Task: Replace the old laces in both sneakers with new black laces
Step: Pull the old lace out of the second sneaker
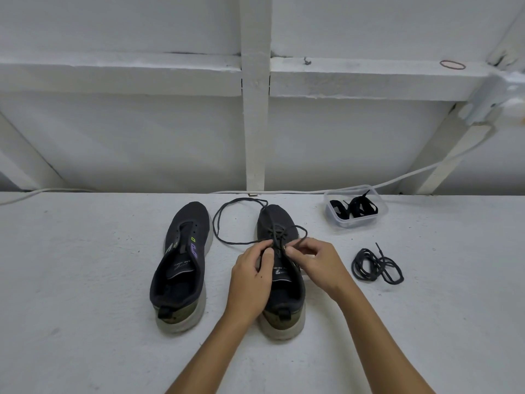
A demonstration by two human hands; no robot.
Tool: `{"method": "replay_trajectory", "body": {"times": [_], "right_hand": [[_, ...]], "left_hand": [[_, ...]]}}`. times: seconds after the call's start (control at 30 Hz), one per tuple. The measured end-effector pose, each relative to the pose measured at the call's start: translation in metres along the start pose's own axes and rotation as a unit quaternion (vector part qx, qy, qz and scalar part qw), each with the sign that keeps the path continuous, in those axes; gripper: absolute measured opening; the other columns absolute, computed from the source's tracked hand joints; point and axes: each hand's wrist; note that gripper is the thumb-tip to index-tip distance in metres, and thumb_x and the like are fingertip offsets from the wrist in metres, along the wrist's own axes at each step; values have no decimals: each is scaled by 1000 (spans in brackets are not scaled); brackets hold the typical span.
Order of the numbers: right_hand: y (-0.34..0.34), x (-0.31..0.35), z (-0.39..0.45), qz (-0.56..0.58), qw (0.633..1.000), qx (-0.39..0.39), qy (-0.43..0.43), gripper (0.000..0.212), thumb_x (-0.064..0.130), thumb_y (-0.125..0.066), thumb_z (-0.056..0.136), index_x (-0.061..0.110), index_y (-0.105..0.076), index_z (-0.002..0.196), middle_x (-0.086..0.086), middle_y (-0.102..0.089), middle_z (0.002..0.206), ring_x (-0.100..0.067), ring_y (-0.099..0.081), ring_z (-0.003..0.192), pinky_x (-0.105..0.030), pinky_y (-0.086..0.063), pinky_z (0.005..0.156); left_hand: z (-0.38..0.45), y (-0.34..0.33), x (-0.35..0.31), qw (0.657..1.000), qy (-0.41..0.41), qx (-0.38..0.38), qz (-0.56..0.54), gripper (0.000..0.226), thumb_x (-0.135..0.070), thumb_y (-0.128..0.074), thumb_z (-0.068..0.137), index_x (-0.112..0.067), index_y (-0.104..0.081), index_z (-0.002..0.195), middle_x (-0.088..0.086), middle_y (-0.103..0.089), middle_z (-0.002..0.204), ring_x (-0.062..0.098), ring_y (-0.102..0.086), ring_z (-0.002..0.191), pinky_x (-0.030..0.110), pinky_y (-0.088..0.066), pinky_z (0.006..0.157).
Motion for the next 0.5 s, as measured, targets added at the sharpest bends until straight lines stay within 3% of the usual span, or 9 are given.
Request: {"method": "replay_trajectory", "body": {"times": [0.1, 0.17, 0.27, 0.33, 0.43, 0.5], "right_hand": [[-4, 4, 4, 8, 998, -63, -16, 14, 24, -52, 105, 19, -61, 97, 2, -74, 90, -11, -69, 84, -30, -57, 74], [-8, 5, 4, 110, 985, -120, -61, 14, 27, -42, 108, 20, -52, 105, -4, -73, 94, -12, -68, 81, -28, -56, 65], [-8, -2, 0, 110, 990, -70, -55, 16, 29, -61, 100, 25, -61, 115, 0, -73, 96, -7, -69, 82, -24, -56, 67], [-7, -3, -2, 64, 997, -20, -34, 14, 25, -72, 93, 26, -73, 108, 5, -76, 95, -8, -72, 86, -24, -57, 73], [-7, -1, 0, 59, 997, -35, -32, 5, 20, -70, 95, 21, -76, 95, 3, -77, 90, -14, -72, 83, -27, -58, 72], [-11, -1, 4, 78, 991, -90, -61, 12, 24, -58, 102, 17, -67, 100, 0, -75, 92, -13, -69, 82, -32, -57, 72]], "left_hand": [[0, 1, 0, 1000, 5, 2, -3, 28, -39, -46, 102, -41, -61, 125, -22, -62, 123, 4, -54, 120, 38, -47, 104], [0, 1, 0, 1000, 5, 3, -4, 27, -40, -46, 102, -42, -61, 125, -22, -62, 122, 4, -55, 119, 39, -48, 104], [0, 1, 0, 1000, -1, 1, -1, 25, -39, -46, 102, -44, -61, 123, -23, -62, 122, 4, -54, 120, 39, -47, 104], [0, 1, 0, 1000, -4, -1, 2, 25, -39, -46, 102, -44, -60, 122, -23, -63, 122, 5, -55, 119, 39, -48, 103], [1, 1, 0, 1000, 0, 2, 4, 24, -38, -46, 102, -44, -60, 122, -22, -62, 123, 5, -54, 120, 39, -48, 104], [1, 1, -1, 1000, 1, 3, 3, 25, -38, -46, 103, -45, -59, 122, -22, -61, 123, 4, -54, 121, 38, -47, 104]]}}
Point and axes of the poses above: each hand's wrist, its own z-axis towards the middle knuckle, its own y-axis out of the back of the hand, x = y × z
